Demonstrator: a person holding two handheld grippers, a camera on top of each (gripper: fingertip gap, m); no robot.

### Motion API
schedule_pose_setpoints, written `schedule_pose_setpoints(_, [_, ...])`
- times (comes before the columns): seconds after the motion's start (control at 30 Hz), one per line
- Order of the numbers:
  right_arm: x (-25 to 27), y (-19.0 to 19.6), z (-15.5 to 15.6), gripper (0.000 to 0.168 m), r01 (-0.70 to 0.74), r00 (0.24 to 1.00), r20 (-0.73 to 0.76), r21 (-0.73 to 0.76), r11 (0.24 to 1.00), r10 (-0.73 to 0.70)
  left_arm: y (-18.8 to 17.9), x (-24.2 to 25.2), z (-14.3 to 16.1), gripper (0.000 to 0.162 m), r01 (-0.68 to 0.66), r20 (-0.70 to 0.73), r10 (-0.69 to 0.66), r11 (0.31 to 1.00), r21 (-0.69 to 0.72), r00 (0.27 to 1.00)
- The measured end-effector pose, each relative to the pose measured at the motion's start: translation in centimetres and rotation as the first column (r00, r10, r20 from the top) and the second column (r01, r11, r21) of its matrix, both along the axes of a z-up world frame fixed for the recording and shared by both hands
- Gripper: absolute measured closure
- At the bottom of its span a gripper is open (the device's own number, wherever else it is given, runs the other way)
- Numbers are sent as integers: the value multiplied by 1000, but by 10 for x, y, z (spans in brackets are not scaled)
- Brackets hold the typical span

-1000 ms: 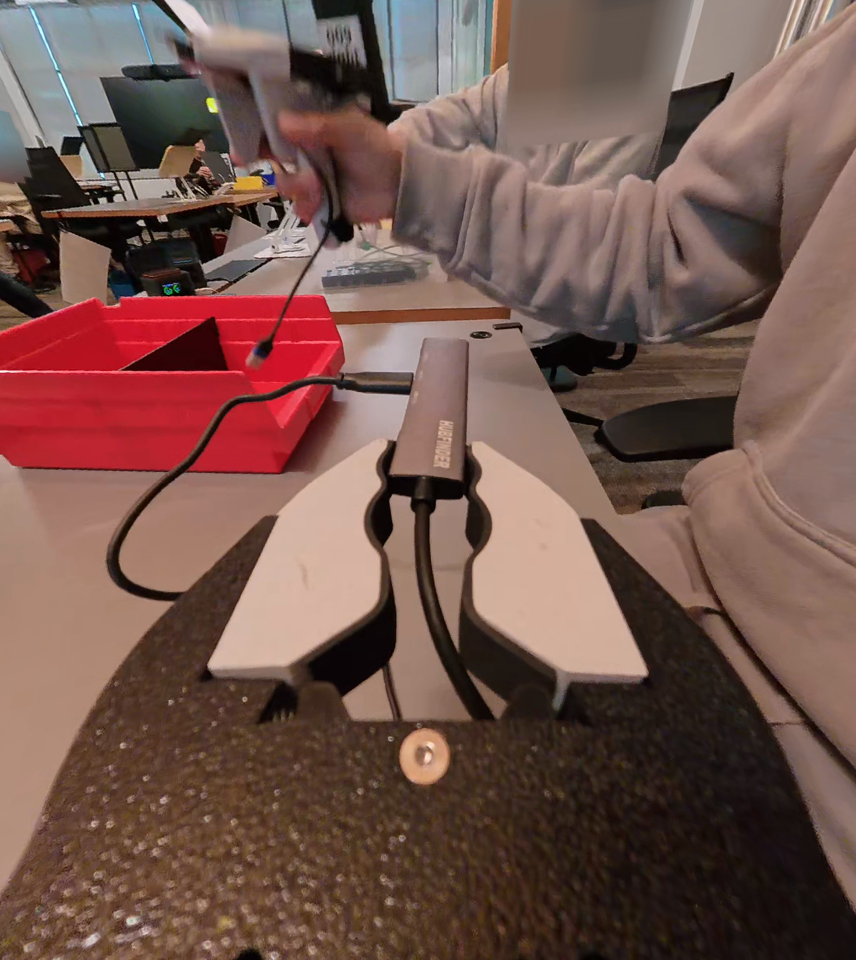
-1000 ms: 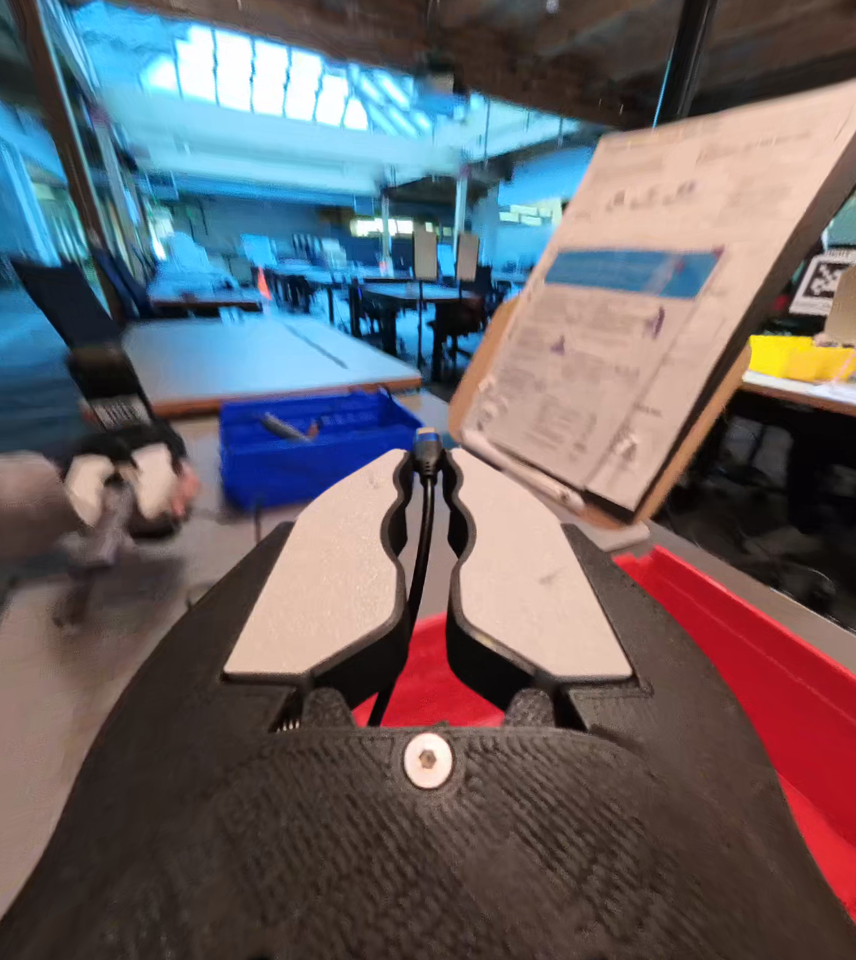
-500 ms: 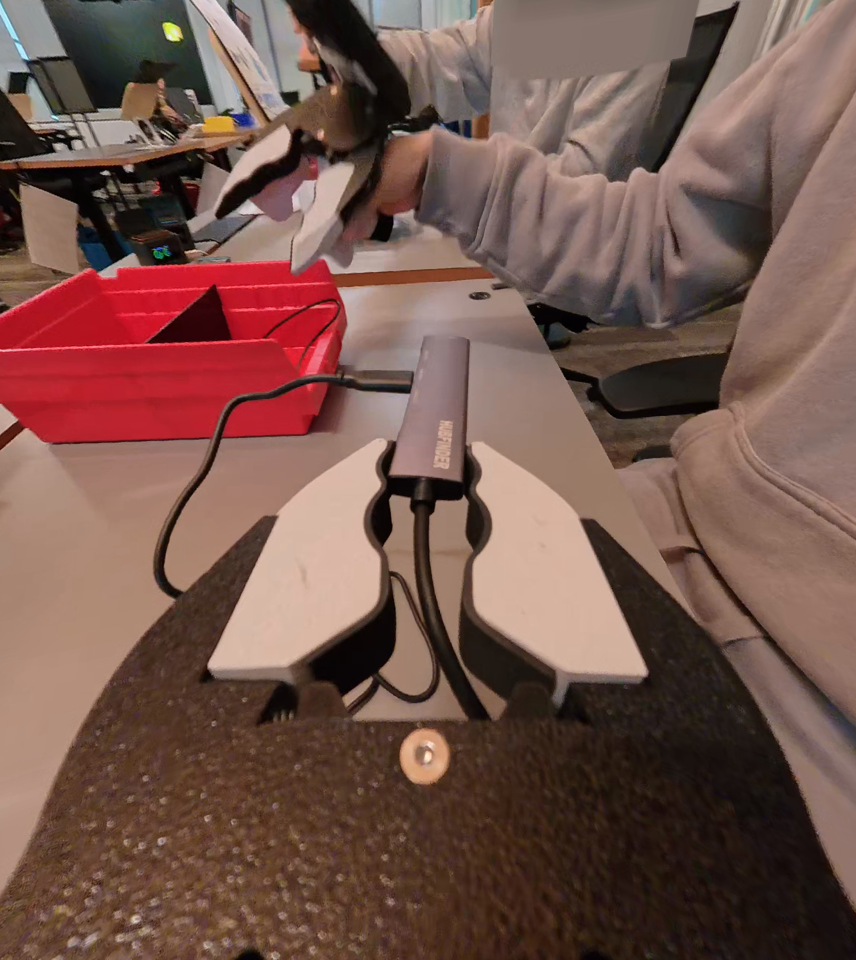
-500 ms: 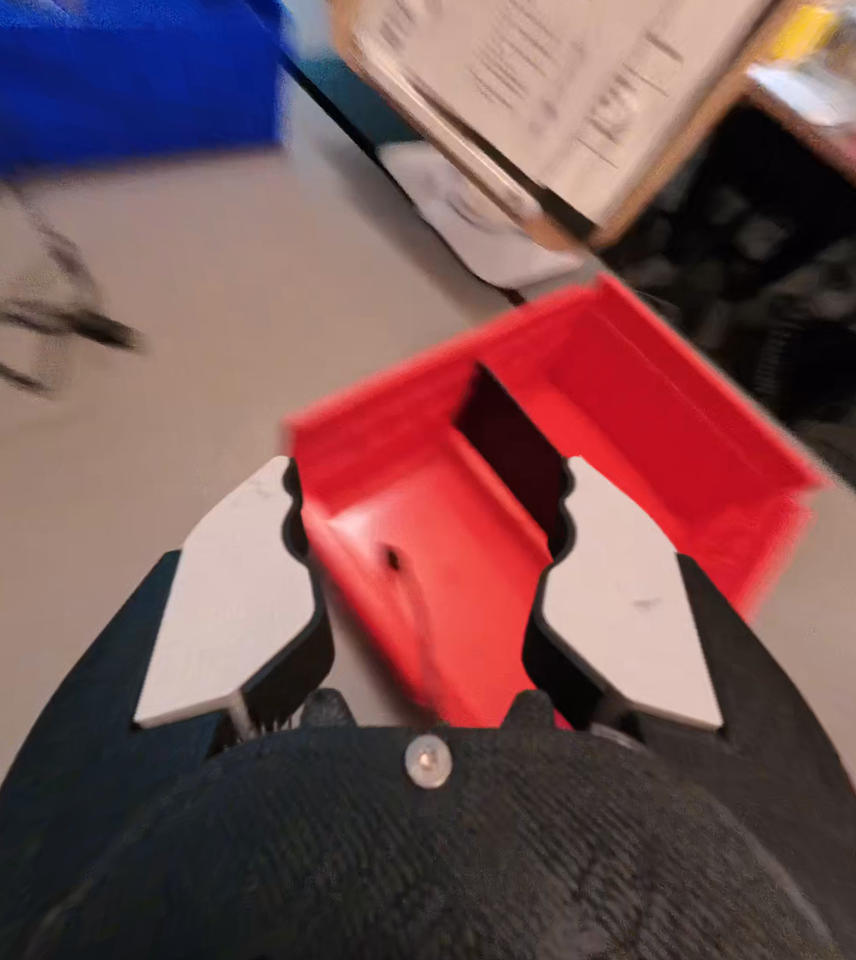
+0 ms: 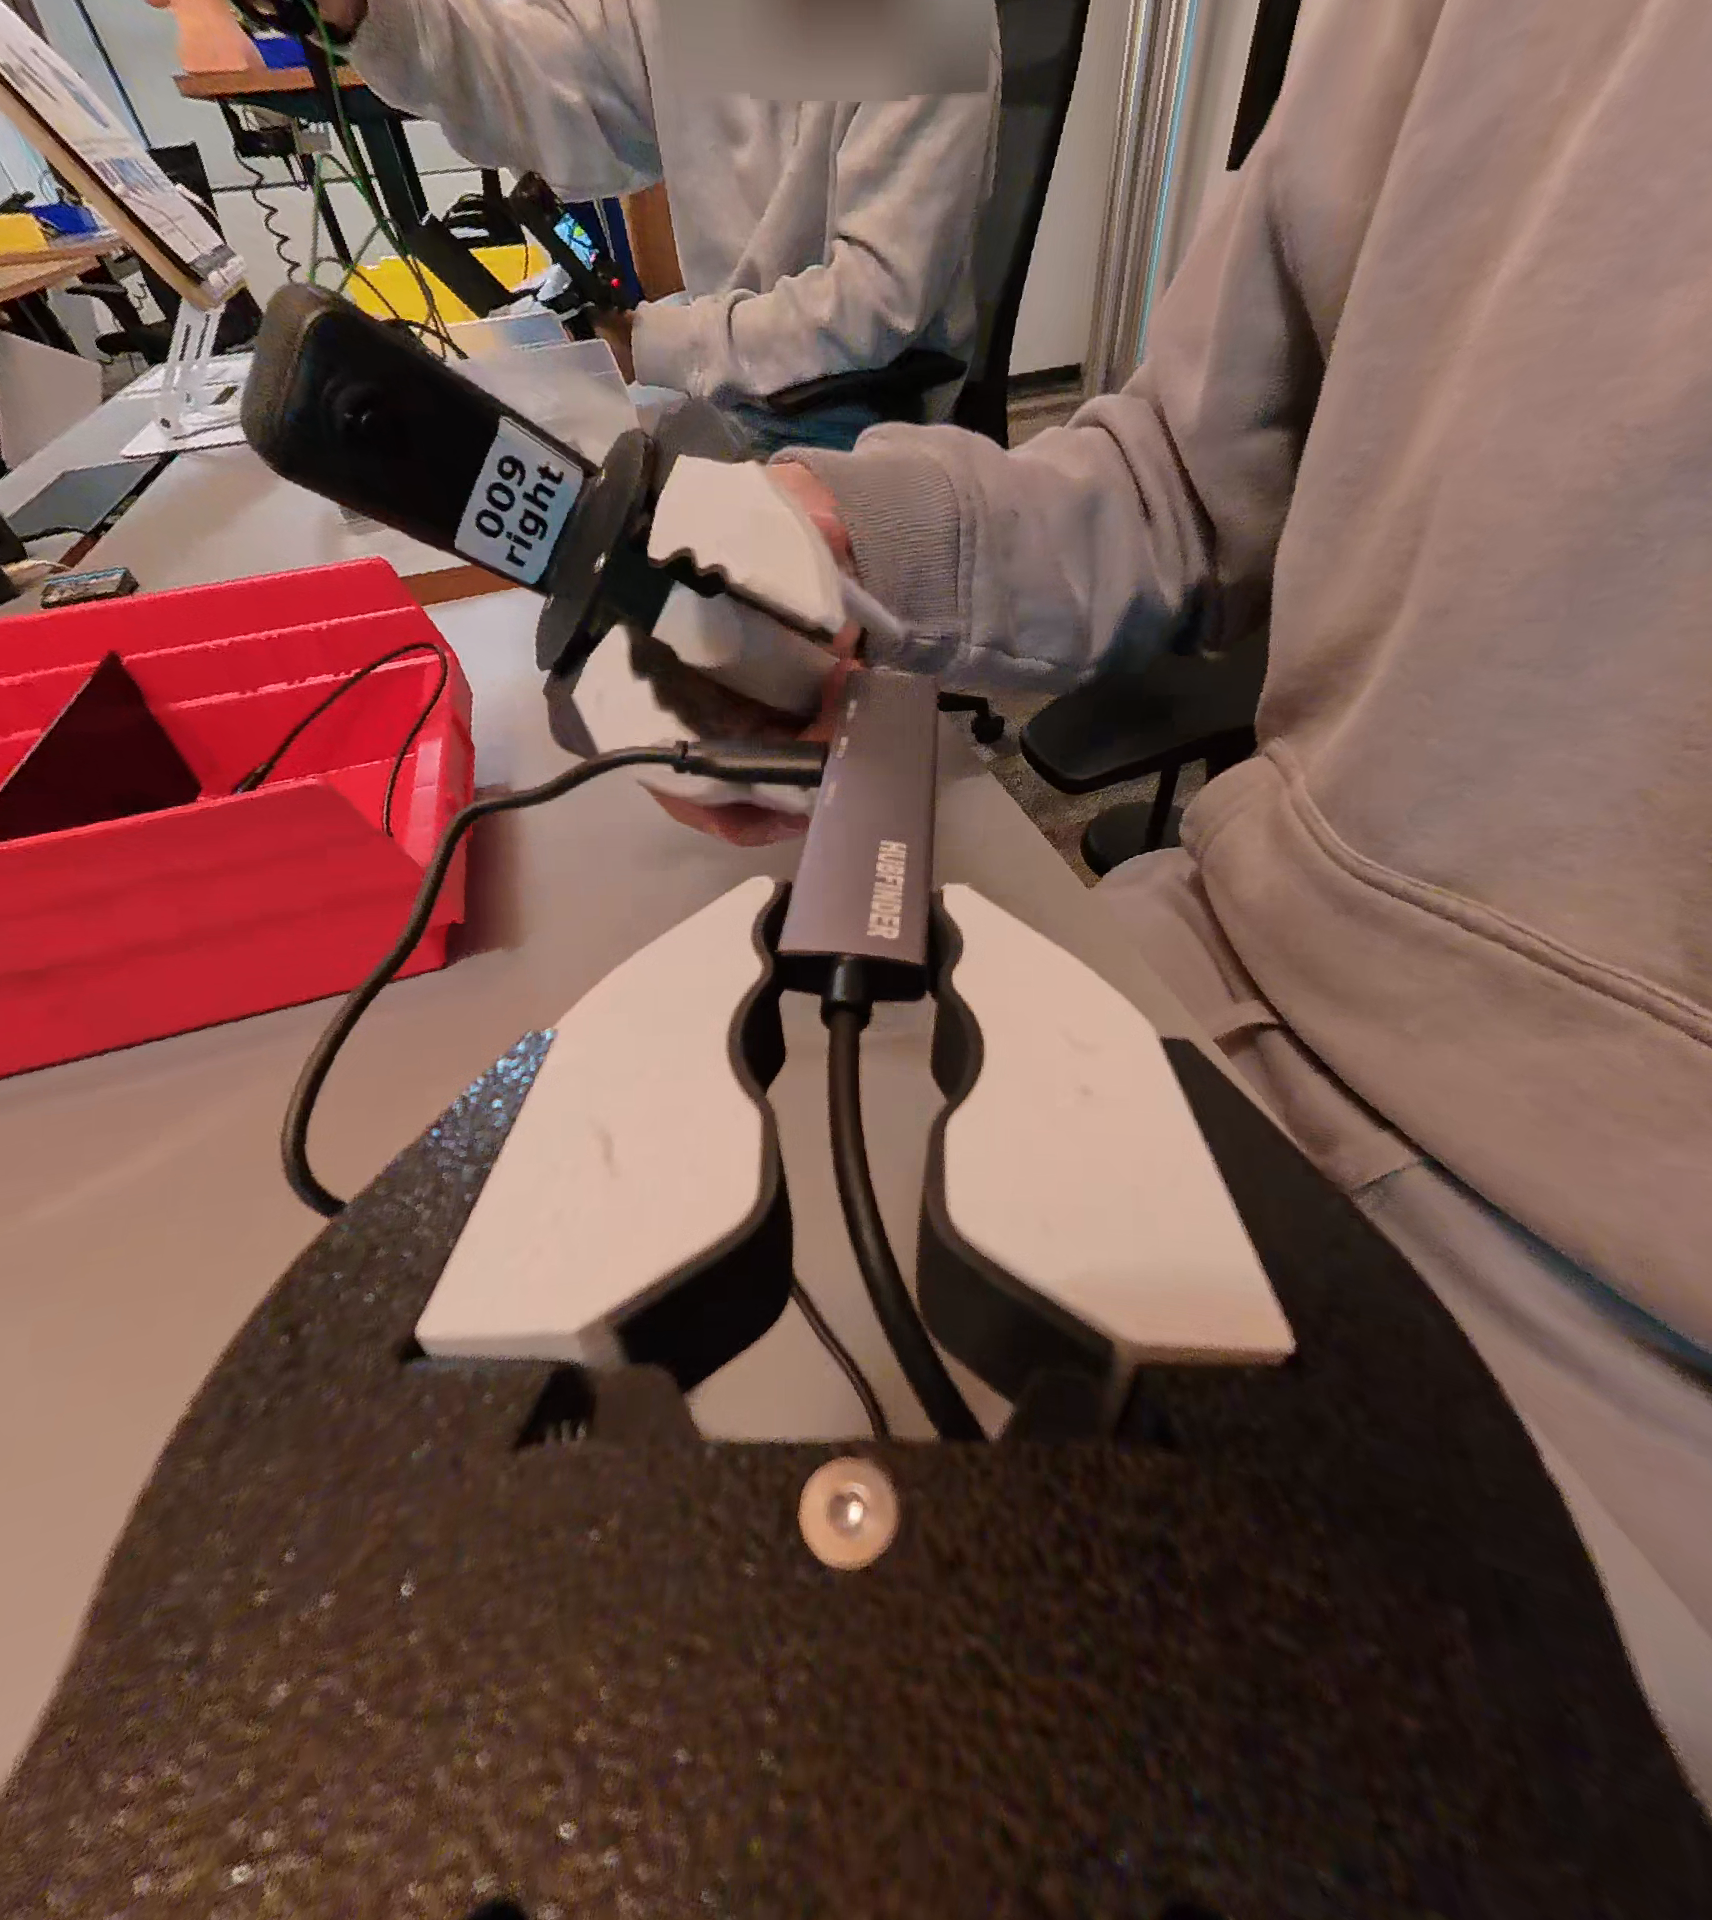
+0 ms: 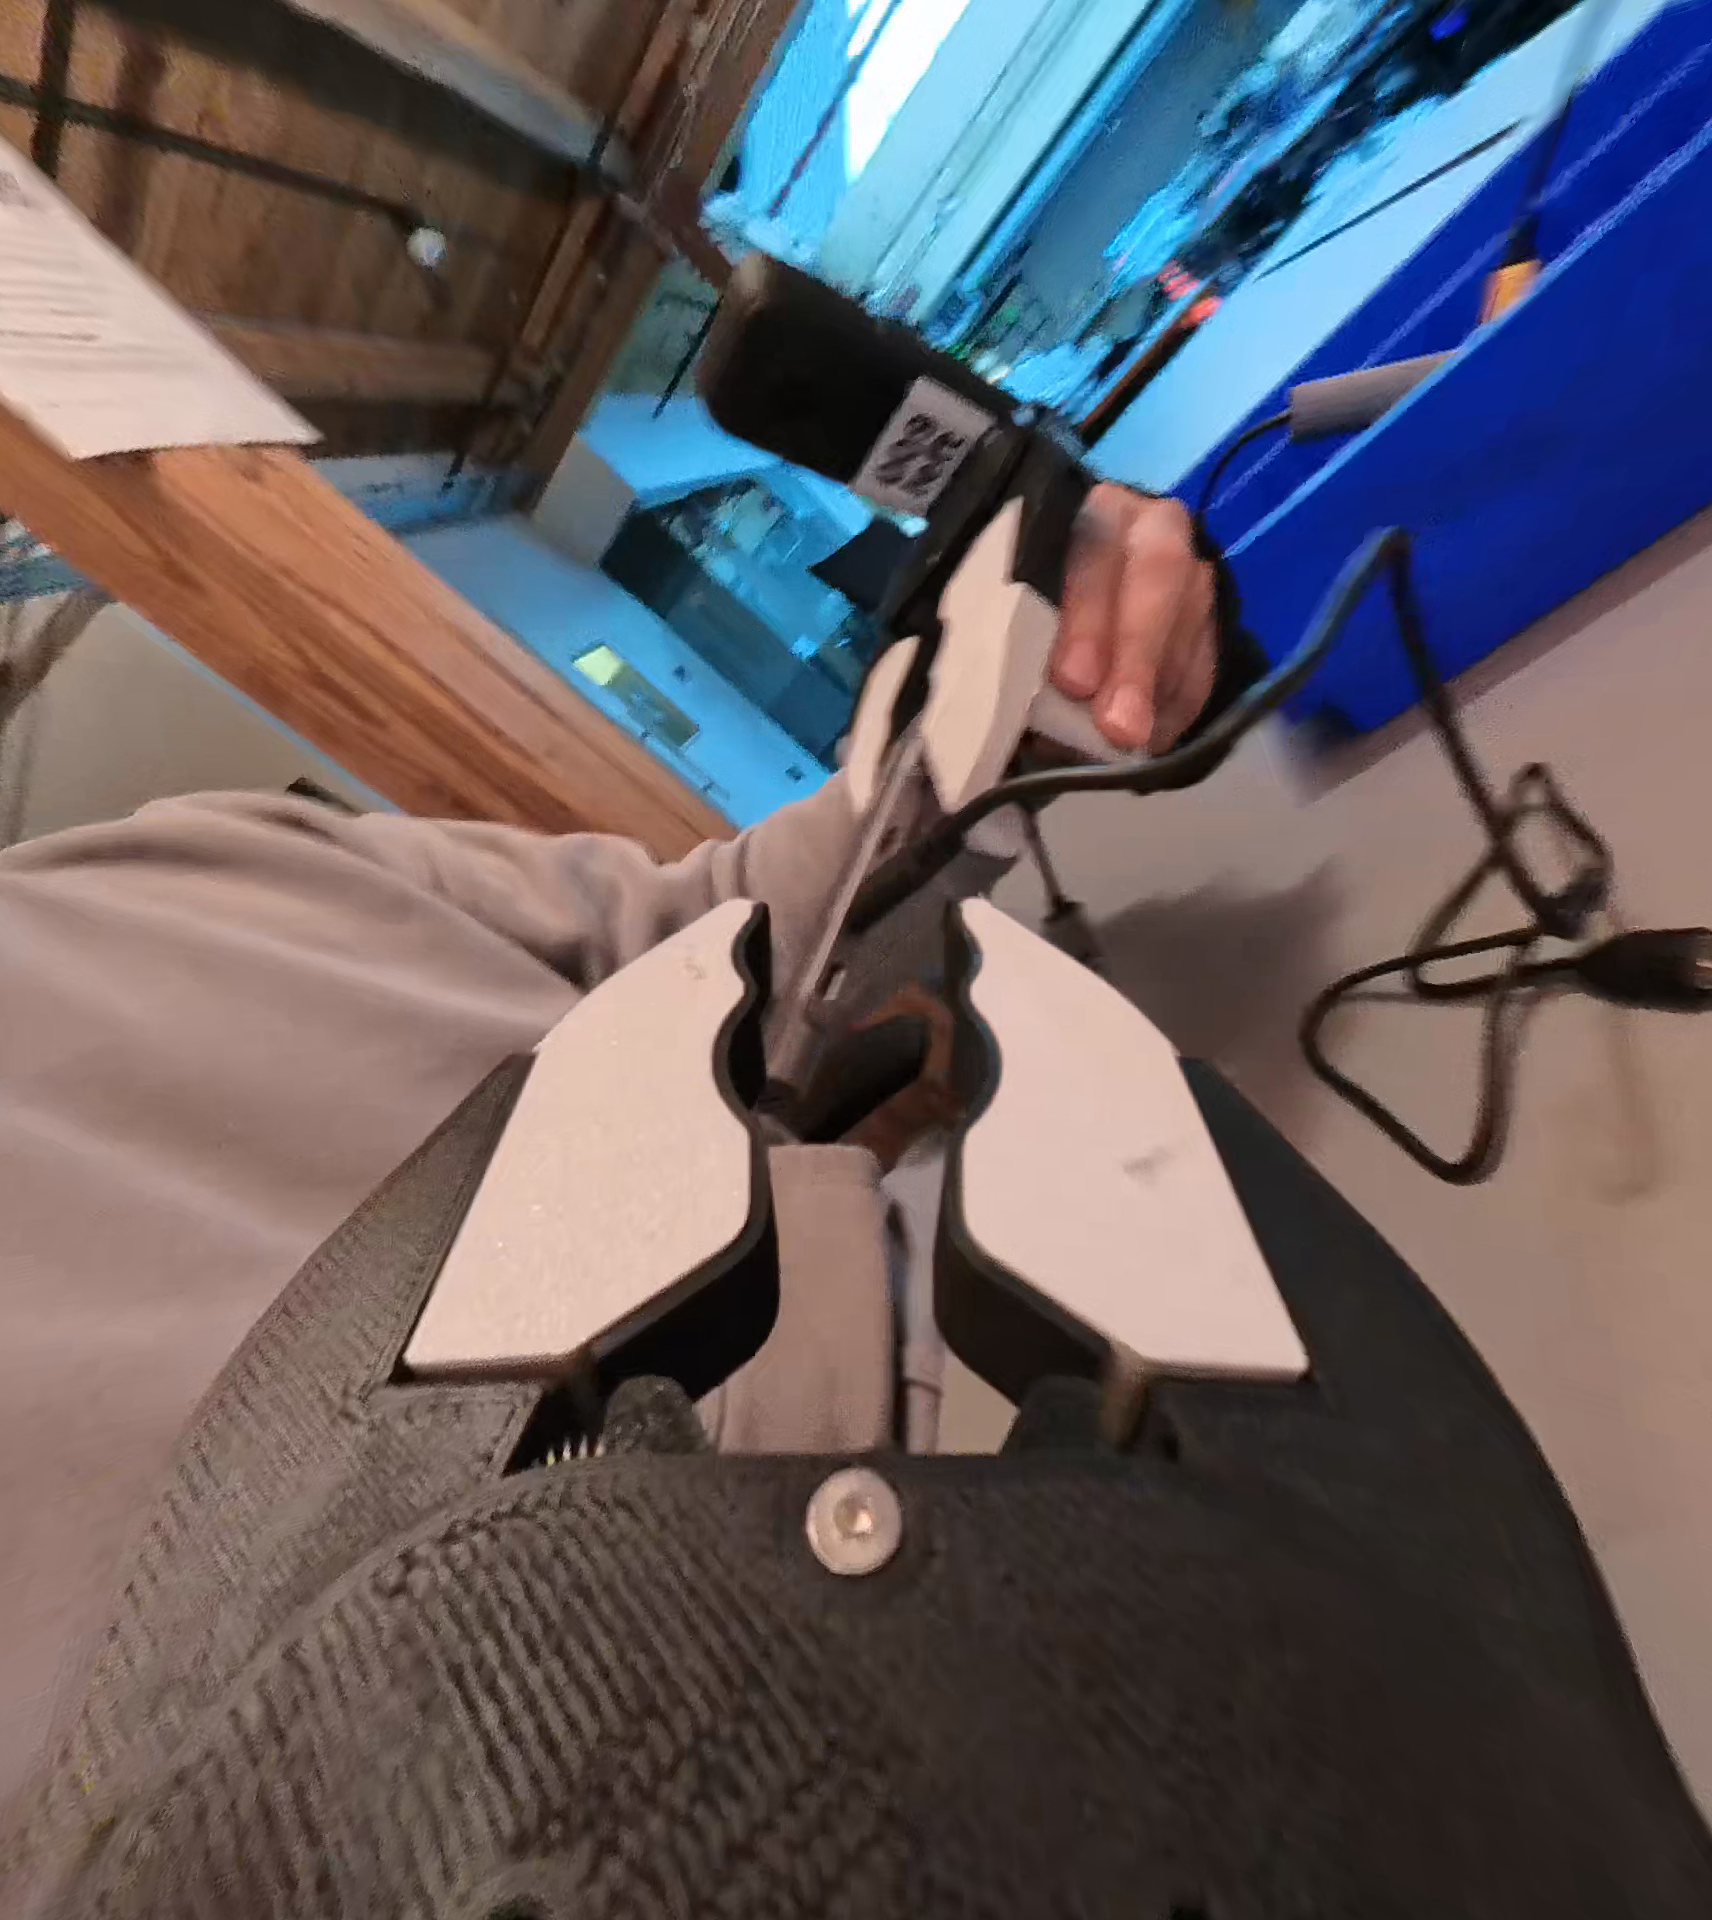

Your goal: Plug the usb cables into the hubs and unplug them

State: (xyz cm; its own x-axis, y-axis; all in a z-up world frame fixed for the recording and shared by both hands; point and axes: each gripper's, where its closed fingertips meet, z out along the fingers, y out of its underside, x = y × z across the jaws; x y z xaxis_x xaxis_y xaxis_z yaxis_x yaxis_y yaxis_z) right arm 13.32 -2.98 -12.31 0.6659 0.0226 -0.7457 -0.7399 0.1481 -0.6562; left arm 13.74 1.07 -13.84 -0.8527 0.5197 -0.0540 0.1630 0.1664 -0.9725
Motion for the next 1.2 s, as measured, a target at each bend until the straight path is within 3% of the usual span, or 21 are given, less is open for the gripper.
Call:
schedule_pose_setpoints(0.1, [11, 0, -9, 136, 52, 996, -74, -21, 998, -54, 2, -2, -1, 138, 17, -23, -17, 1000, 0, 1000])
schedule_pose_setpoints(0.3, [-12, 15, -3, 136, -160, 964, -198, 105, 982, 178, 3, -12, 2, 138, 89, -43, -89, 996, -6, 995])
schedule_pose_setpoints(0.4, [-18, 12, -4, 138, -209, 960, -178, 53, 977, 215, 5, -14, 3, 138, 106, -44, -106, 994, 2, 993])
schedule_pose_setpoints(0.47, [-12, -3, -30, 139, -137, 989, 13, -262, 955, 146, 9, -15, 6, 138, 116, -77, -115, 993, 6, 990])
schedule_pose_setpoints(0.5, [3, -18, -47, 126, 11, 982, 172, -446, 895, 73, 12, -14, 7, 138, 120, -95, -119, 993, 1, 988])
schedule_pose_setpoints(0.53, [17, -33, -50, 113, 164, 935, 351, -534, 829, 41, 14, -14, 8, 138, 127, -113, -126, 992, -5, 986])
schedule_pose_setpoints(0.57, [23, -39, -39, 112, 274, 860, 508, -523, 807, 37, 17, -14, 9, 138, 140, -133, -140, 990, -11, 981])
schedule_pose_setpoints(0.6, [16, -36, -20, 113, 304, 776, 628, -448, 841, 54, 19, -16, 10, 138, 160, -158, -161, 987, -18, 974])
schedule_pose_setpoints(0.67, [-10, -20, 14, 127, 227, 637, 764, -310, 923, 100, 23, -19, 13, 138, 210, -208, -214, 977, -42, 954])
schedule_pose_setpoints(0.7, [-19, -13, 22, 128, 177, 608, 782, -297, 938, 133, 24, -21, 15, 138, 237, -228, -243, 970, -55, 943])
schedule_pose_setpoints(0.8, [-28, 5, 25, 122, 39, 610, 759, -318, 947, 229, 25, -29, 19, 138, 307, -236, -320, 947, -91, 917])
schedule_pose_setpoints(0.9, [-33, 20, 32, 129, -82, 607, 745, -285, 955, 274, 26, -37, 22, 138, 362, -223, -379, 925, -118, 898])
schedule_pose_setpoints(1.1, [-47, 35, 15, 146, -289, 561, 659, -412, 864, 502, 29, -48, 16, 138, 432, -199, -441, 897, -88, 875])
schedule_pose_setpoints(1.2, [-52, 36, 12, 155, -350, 556, 632, -410, 842, 540, 31, -46, 16, 138, 438, -192, -445, 895, -78, 875])
